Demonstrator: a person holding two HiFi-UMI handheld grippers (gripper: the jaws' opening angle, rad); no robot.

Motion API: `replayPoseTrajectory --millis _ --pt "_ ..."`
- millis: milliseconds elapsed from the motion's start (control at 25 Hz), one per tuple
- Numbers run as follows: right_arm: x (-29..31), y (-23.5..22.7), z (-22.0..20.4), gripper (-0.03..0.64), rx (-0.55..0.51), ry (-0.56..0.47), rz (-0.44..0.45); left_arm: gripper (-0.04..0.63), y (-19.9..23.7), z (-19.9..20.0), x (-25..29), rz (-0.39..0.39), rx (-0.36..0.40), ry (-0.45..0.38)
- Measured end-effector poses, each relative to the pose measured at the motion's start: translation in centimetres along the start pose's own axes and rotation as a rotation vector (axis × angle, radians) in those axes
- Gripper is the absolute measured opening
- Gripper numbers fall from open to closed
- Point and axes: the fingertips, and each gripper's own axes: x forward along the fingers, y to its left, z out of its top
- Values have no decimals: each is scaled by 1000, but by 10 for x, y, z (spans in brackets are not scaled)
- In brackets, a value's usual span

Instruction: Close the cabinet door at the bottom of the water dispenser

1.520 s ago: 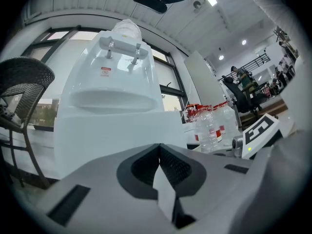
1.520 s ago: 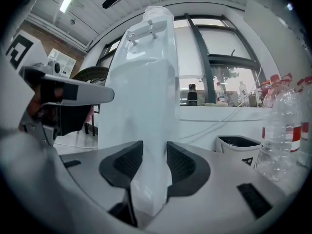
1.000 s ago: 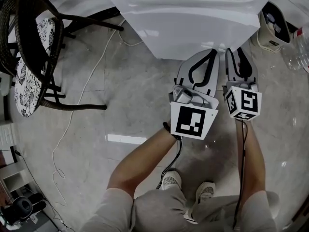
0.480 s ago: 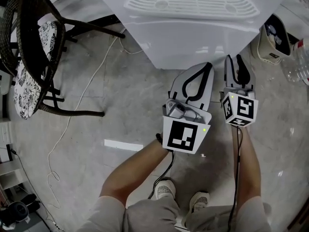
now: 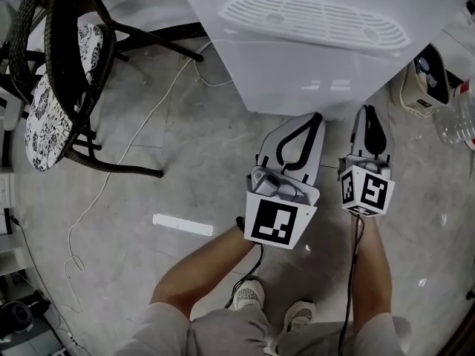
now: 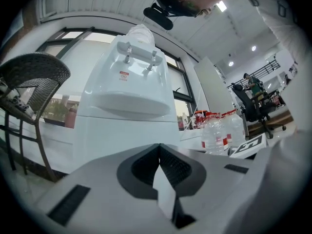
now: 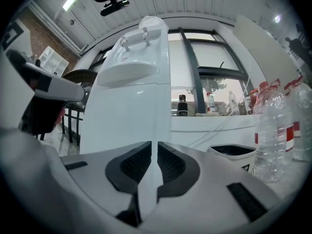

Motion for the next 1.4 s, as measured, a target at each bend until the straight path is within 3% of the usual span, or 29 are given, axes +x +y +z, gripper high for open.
replayPoseTrajectory --millis 160,320,400,520,680,920,1200,1400 --pt "-24 0 20 34 85 -39 -38 8 15 2 -17 29 27 22" --pt "-43 -10 40 31 170 -32 -73 8 33 7 -40 104 -91 34" --pt "-55 -11 55 31 176 -26 -69 8 39 20 -50 125 -115 30" --pt "-73 -12 91 31 158 -19 -60 8 48 60 -61 139 -83 18" --pt "-100 -19 168 31 135 -19 -67 8 54 143 -73 150 -65 -11" --pt "-138 -20 318 31 136 -26 -39 8 47 287 -93 158 -37 -7" --pt "-202 -26 513 31 146 31 24 8 47 479 -119 194 -108 38" --pt "-265 -53 645 31 195 99 31 8 48 620 -142 215 -114 80"
